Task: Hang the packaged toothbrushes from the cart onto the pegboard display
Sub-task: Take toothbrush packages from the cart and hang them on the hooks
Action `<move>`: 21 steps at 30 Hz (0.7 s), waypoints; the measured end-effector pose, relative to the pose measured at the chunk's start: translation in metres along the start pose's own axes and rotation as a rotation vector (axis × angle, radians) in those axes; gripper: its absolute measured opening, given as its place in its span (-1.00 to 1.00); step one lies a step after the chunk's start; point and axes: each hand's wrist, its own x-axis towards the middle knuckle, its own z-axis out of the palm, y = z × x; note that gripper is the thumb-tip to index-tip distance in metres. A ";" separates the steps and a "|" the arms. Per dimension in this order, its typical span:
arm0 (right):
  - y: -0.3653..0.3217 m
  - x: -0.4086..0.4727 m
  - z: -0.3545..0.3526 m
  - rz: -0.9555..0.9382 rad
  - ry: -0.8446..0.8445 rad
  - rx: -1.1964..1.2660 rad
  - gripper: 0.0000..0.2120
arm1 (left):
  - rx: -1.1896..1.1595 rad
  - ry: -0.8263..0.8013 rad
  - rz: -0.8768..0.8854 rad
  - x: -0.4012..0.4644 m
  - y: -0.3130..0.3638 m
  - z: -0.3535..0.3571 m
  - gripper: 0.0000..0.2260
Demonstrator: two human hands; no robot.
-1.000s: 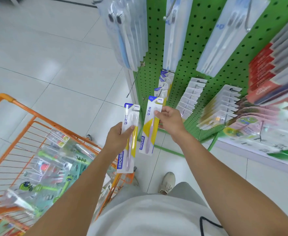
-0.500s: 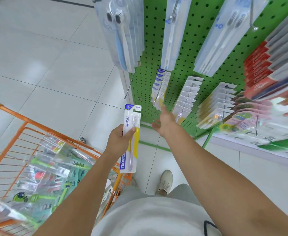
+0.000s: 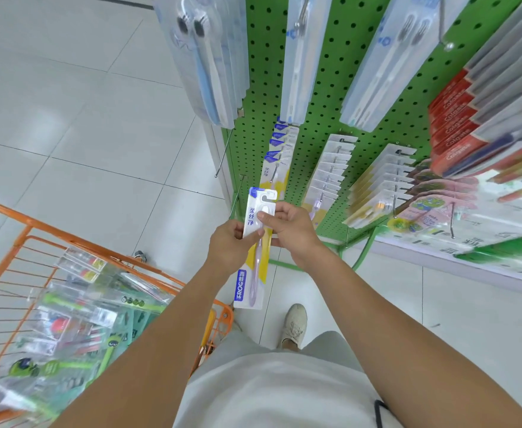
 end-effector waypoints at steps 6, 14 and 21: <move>-0.005 0.010 0.001 -0.063 0.060 0.011 -0.83 | 0.013 0.003 0.016 0.004 -0.002 -0.004 -0.94; -0.003 0.029 0.000 -0.080 0.129 -0.016 -0.89 | -0.018 0.013 -0.029 0.006 -0.008 -0.010 -0.90; -0.022 0.061 -0.002 0.052 0.293 -0.157 -0.61 | -0.027 0.026 -0.089 0.003 -0.021 -0.023 -0.90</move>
